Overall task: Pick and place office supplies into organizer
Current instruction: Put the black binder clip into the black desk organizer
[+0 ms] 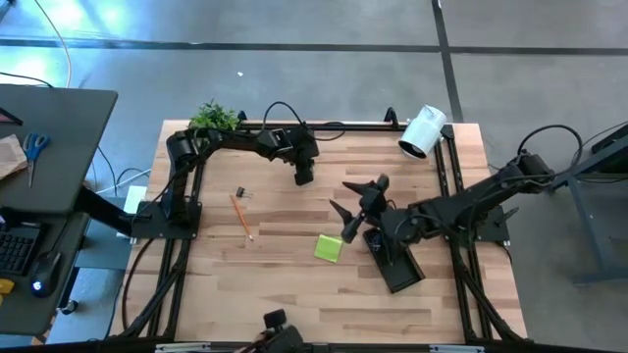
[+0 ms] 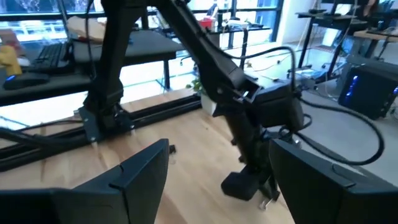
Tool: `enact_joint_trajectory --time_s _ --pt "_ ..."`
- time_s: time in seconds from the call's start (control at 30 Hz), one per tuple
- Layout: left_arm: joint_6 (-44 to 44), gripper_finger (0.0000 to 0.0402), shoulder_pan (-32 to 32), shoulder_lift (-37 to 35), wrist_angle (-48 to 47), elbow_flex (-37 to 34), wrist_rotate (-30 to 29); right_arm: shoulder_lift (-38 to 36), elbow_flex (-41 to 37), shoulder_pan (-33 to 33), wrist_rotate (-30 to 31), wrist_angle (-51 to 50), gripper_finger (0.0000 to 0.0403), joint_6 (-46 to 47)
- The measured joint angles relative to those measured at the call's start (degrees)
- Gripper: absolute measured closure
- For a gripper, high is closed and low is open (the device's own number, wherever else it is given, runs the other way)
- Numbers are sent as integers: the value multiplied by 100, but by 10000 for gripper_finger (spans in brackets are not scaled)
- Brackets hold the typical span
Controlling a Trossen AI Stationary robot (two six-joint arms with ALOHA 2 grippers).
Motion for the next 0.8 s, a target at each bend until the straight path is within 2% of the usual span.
enact_joint_trajectory --time_s 0.17,0.27,0.4,0.63,0.8 --pt "144 376 -36 -40 -442 188 105 -7 0 177 24 -250 133 189" --pt "150 396 -36 -39 -933 386 474 -7 0 244 108 -574 133 387" --pt "373 392 -72 -33 -1519 496 1095 -7 0 278 214 -1146 133 847" --pt "849 398 -301 -179 -1899 486 1430 -7 0 276 214 -1661 133 1392" --pt "1141 401 -340 -536 -2212 677 2318 -7 0 276 207 -2082 133 1684"
